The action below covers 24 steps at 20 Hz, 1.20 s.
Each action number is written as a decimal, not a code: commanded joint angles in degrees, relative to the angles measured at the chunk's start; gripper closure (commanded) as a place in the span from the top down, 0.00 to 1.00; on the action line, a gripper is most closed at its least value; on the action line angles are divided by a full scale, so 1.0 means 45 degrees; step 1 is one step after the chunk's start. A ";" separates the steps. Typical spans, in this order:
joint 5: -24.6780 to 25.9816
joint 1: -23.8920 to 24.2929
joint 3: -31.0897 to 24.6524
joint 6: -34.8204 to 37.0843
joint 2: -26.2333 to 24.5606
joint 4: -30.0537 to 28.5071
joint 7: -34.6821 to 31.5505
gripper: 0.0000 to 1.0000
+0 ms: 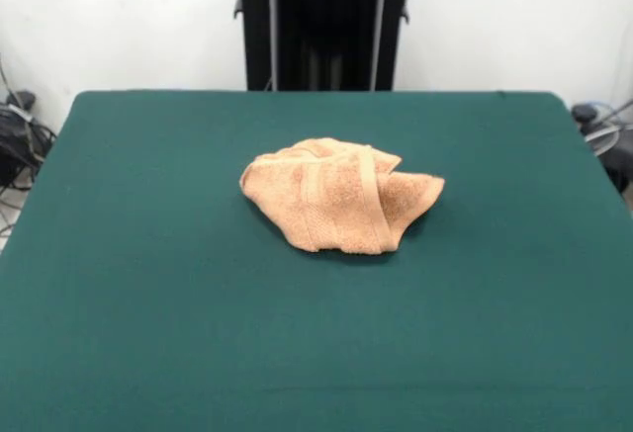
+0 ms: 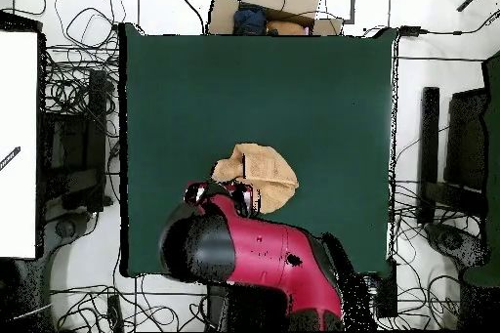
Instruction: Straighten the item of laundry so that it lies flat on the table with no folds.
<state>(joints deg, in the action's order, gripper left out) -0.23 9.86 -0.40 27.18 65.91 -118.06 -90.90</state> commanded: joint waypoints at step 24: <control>0.1118 -0.1484 0.1630 0.6145 -0.2246 0.2530 -0.3586 1.00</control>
<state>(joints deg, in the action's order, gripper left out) 3.47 4.17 4.76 57.39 58.77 -106.00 -90.90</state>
